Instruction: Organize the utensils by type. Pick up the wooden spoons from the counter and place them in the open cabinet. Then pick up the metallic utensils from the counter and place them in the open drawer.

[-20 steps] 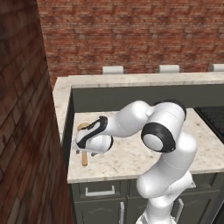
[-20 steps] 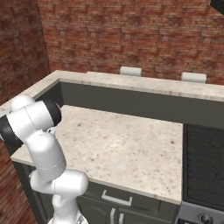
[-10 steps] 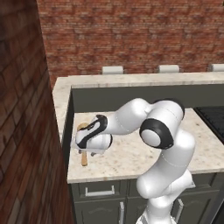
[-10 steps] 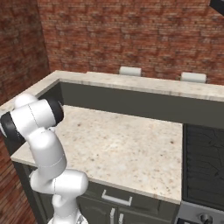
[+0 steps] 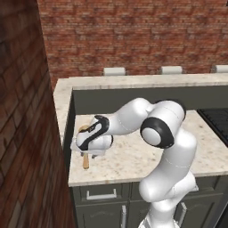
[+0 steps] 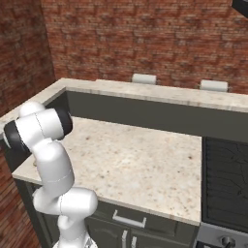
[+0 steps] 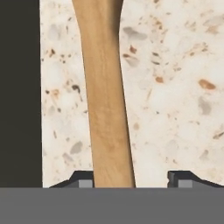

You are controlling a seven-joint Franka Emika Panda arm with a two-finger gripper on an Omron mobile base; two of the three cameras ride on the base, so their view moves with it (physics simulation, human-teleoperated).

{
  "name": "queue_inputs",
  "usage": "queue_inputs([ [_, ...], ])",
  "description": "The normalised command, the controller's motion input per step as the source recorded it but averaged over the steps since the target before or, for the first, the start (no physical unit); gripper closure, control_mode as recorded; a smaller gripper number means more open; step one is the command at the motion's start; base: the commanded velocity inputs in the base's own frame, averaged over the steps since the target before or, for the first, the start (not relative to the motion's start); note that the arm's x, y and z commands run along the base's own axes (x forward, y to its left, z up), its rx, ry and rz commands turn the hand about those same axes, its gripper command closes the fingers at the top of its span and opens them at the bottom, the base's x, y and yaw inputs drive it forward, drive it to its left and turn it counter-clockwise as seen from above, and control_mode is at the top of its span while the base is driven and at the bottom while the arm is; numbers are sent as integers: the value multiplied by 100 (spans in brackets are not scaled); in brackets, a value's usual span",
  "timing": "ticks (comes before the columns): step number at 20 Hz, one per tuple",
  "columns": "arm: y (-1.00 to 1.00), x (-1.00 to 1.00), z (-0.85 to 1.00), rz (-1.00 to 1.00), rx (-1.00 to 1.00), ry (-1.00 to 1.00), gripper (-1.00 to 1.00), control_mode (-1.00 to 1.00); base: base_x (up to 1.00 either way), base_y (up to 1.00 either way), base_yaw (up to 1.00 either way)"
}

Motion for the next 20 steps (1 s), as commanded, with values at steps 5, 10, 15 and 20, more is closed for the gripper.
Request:
queue_inputs([
  [5, -9, -4, -5, 0, 0, 0, 100, -100, 0, 0, 0],
  [10, 0, -12, 0, 2, 0, -11, 100, -100, 0, 0, 0],
  [15, -13, -13, 27, 4, 0, -13, 100, -100, 0, 0, 0],
  [20, -42, -12, 67, 2, 4, -2, 100, -100, 0, 0, 0],
])
